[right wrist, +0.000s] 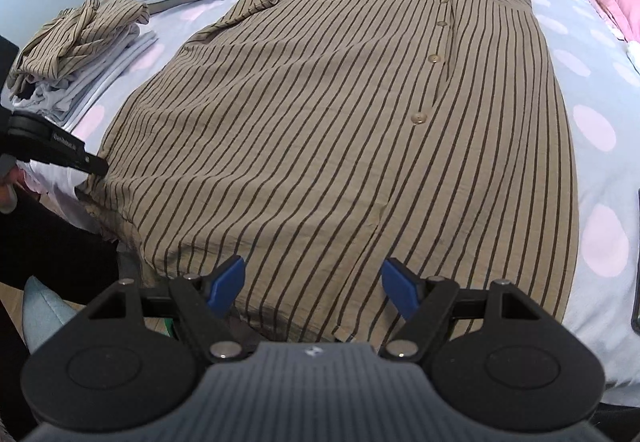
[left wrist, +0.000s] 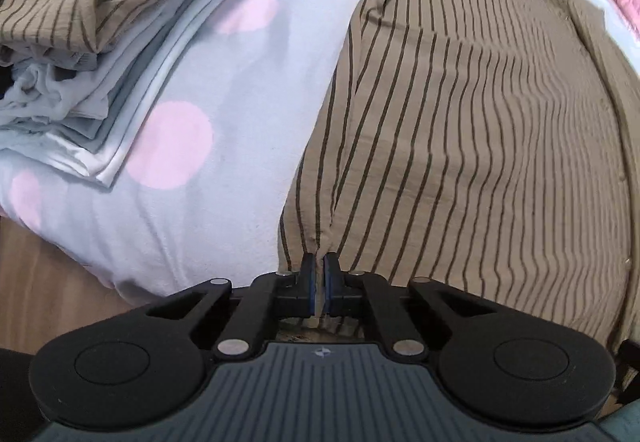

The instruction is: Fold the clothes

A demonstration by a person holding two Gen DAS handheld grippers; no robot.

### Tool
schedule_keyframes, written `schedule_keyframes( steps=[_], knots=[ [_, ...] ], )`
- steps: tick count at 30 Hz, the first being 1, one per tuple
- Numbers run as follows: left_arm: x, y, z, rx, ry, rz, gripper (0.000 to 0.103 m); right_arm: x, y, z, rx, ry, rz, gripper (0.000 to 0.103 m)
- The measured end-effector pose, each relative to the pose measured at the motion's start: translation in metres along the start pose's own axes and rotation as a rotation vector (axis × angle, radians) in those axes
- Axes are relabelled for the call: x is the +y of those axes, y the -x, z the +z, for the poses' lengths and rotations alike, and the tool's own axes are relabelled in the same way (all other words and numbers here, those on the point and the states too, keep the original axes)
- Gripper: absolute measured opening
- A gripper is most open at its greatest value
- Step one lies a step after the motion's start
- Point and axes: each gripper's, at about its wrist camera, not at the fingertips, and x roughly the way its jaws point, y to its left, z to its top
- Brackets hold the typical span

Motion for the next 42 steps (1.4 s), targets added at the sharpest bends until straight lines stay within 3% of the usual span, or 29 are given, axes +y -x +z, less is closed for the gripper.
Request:
schedule_keyframes(
  steps=[6,9,13,19,24,31,42],
  knots=[
    [-0.006,0.029,0.003,-0.01,0.018,-0.192,0.0,-0.006,0.003,-0.001,0.0,-0.031,-0.034,0.077],
    [-0.019,0.041,0.003,-0.016,-0.024,-0.279,0.0,-0.01,0.005,0.001,0.003,-0.07,-0.031,0.077],
    [-0.046,0.051,0.009,-0.039,-0.104,-0.352,0.0,-0.014,0.007,0.004,0.014,-0.113,-0.011,0.069],
    [-0.095,0.05,0.018,-0.037,-0.252,-0.425,0.0,-0.02,0.012,0.009,0.014,-0.179,0.016,0.068],
    [-0.133,0.033,0.012,-0.001,-0.354,-0.458,0.0,-0.019,0.015,0.02,-0.002,-0.177,-0.04,0.067],
    [-0.138,0.0,-0.002,0.078,-0.361,-0.42,0.0,-0.022,0.0,0.028,0.034,-0.216,-0.034,0.059],
    [-0.13,0.009,-0.017,0.155,-0.427,-0.447,0.034,-0.013,-0.011,0.039,0.041,-0.185,-0.022,0.056]
  ],
)
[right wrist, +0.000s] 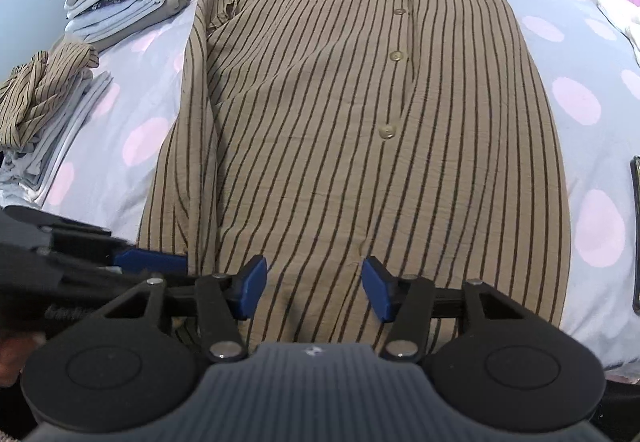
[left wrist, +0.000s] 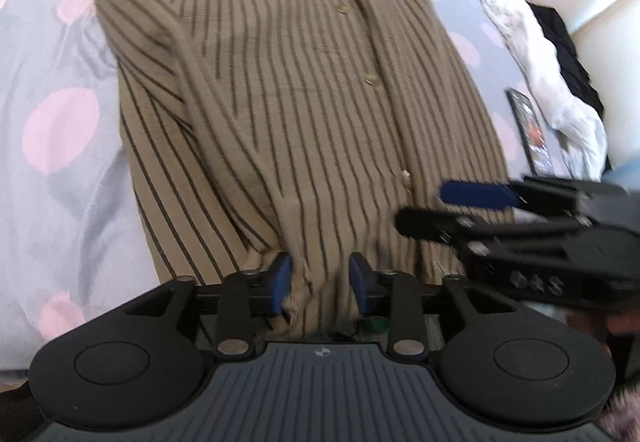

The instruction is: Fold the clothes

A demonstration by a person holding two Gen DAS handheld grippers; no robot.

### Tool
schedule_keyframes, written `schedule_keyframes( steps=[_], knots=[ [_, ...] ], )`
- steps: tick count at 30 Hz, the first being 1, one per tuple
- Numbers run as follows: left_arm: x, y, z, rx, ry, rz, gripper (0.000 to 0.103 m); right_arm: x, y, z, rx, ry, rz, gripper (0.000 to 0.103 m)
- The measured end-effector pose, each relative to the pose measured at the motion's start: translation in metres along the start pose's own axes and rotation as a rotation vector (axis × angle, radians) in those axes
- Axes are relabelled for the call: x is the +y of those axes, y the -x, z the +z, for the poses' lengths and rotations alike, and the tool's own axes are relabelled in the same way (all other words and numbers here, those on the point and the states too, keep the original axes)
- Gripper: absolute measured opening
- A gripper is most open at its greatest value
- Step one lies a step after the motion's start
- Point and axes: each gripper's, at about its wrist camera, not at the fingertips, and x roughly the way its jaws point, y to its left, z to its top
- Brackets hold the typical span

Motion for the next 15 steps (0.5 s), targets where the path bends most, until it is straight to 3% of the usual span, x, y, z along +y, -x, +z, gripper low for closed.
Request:
schedule_keyframes(
  steps=[8,15],
  knots=[
    [-0.006,-0.004,-0.011,0.043,-0.08,-0.002,0.035,0.02,-0.005,0.007,0.015,0.012,0.133,0.056],
    [0.0,0.01,-0.012,0.073,-0.043,0.034,0.035,0.042,-0.018,0.013,0.06,0.029,0.178,0.053]
  ],
)
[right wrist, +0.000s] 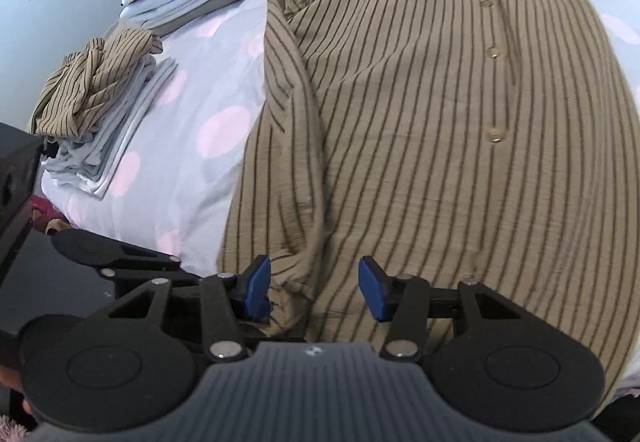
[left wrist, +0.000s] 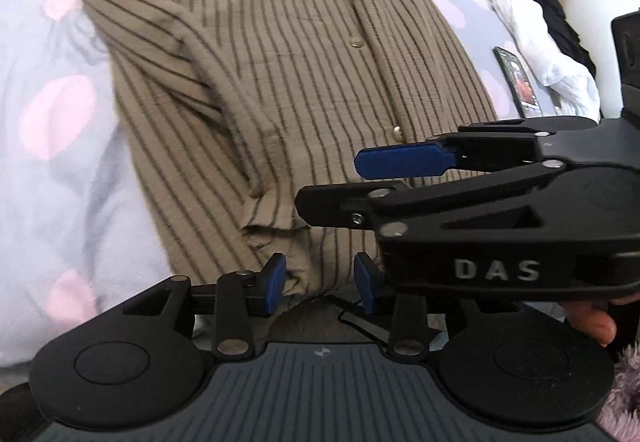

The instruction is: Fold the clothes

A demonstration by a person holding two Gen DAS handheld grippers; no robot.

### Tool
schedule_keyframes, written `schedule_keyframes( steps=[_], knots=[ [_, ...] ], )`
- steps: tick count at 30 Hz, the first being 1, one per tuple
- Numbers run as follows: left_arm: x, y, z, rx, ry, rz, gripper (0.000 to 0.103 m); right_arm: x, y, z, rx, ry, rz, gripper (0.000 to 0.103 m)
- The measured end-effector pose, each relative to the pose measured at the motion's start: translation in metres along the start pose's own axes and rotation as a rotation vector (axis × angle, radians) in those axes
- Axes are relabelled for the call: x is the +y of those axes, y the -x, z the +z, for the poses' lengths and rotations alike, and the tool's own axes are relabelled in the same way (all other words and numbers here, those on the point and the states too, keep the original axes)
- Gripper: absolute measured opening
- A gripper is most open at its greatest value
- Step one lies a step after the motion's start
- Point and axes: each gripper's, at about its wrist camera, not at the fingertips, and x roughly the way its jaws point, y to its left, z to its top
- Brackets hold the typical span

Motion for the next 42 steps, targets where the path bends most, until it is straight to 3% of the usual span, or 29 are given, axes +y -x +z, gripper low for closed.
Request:
schedule_keyframes(
  steps=[7,9,11,13,23,32,40,42],
  knots=[
    [0.034,0.035,0.004,0.029,0.07,0.048,0.035,0.006,-0.021,0.007,0.047,0.009,-0.005,0.051],
    [0.051,0.045,0.013,0.027,0.094,0.061,0.036,0.003,-0.025,0.007,0.06,0.004,-0.006,0.027],
    [0.067,0.056,0.028,0.007,0.106,0.077,0.037,0.002,-0.028,0.007,0.071,0.012,-0.004,0.011],
    [0.083,0.066,0.046,-0.022,0.102,0.099,0.039,0.002,-0.028,0.007,0.077,0.031,0.0,0.005],
    [0.161,0.078,0.166,-0.204,0.048,0.255,0.044,0.001,-0.038,0.005,0.121,0.085,-0.04,0.004],
    [0.244,0.054,0.25,-0.378,0.216,0.3,0.044,-0.011,-0.038,0.003,0.146,0.082,-0.035,0.004],
    [0.29,0.017,0.312,-0.365,0.33,0.265,0.044,-0.012,-0.041,0.011,0.191,0.063,-0.017,0.003],
    [0.295,0.007,0.32,-0.346,0.339,0.251,0.032,-0.011,-0.04,0.013,0.208,0.058,-0.024,0.002]
  ],
)
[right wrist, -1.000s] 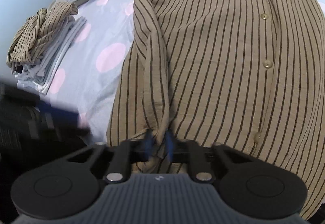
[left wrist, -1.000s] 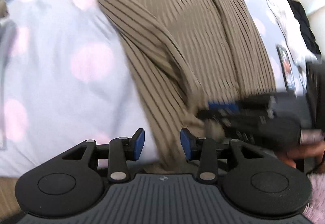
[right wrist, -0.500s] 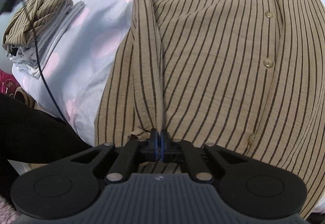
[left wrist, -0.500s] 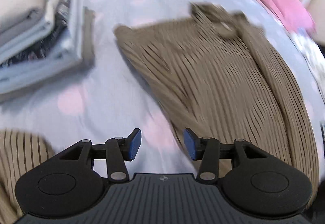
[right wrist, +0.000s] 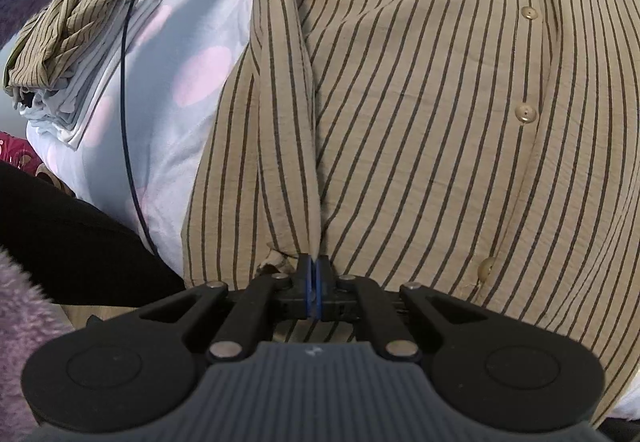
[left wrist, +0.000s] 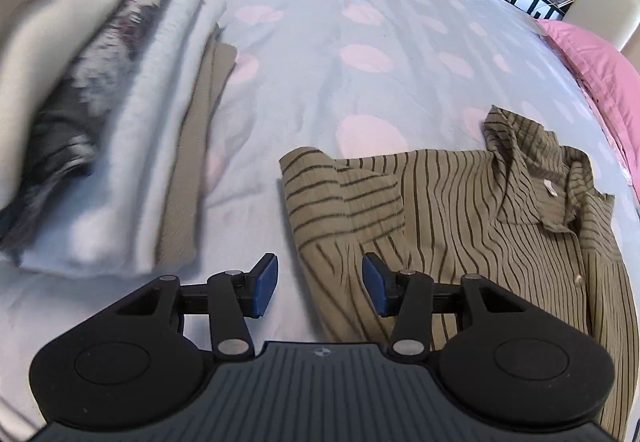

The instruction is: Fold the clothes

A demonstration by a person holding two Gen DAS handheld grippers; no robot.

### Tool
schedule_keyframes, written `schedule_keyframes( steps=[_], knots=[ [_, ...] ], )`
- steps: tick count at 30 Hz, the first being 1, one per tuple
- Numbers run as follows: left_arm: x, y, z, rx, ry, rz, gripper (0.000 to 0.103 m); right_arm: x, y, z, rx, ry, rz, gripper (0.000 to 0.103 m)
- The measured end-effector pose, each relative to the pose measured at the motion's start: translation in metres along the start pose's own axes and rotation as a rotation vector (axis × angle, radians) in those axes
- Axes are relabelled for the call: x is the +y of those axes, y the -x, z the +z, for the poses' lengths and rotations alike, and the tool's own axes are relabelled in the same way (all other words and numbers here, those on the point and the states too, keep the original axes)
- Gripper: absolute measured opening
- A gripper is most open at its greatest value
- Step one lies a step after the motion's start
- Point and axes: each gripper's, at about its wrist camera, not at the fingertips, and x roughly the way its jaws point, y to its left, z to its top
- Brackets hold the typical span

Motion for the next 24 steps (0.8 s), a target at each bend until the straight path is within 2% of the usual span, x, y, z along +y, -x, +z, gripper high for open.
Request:
schedule_keyframes(
  steps=[1,2,5,10,16,20,24],
  knots=[
    [-0.001,-0.004,0.001,0.013,-0.004,0.0,0.02,0.001,0.001,0.0,0.011,0.0,-0.009,0.002],
    [-0.002,-0.009,0.001,0.026,-0.008,0.0,0.014,0.003,0.002,0.001,0.019,0.003,-0.021,0.002],
    [-0.011,-0.01,0.0,0.011,-0.063,-0.001,0.004,0.012,0.008,0.004,0.024,0.026,-0.071,0.002],
    [-0.026,0.003,0.0,-0.042,-0.112,-0.026,0.001,0.03,0.015,0.003,0.022,0.059,-0.142,0.001],
    [-0.055,0.037,0.014,-0.115,-0.179,-0.07,0.001,0.042,0.033,-0.005,-0.004,0.074,-0.114,0.001],
    [-0.097,0.055,0.021,-0.137,-0.28,-0.085,0.001,0.036,0.045,-0.014,-0.012,0.038,-0.092,0.001],
    [-0.149,0.051,0.021,-0.124,-0.397,-0.055,0.001,0.026,0.056,-0.024,-0.022,-0.002,-0.074,0.001]
  ],
)
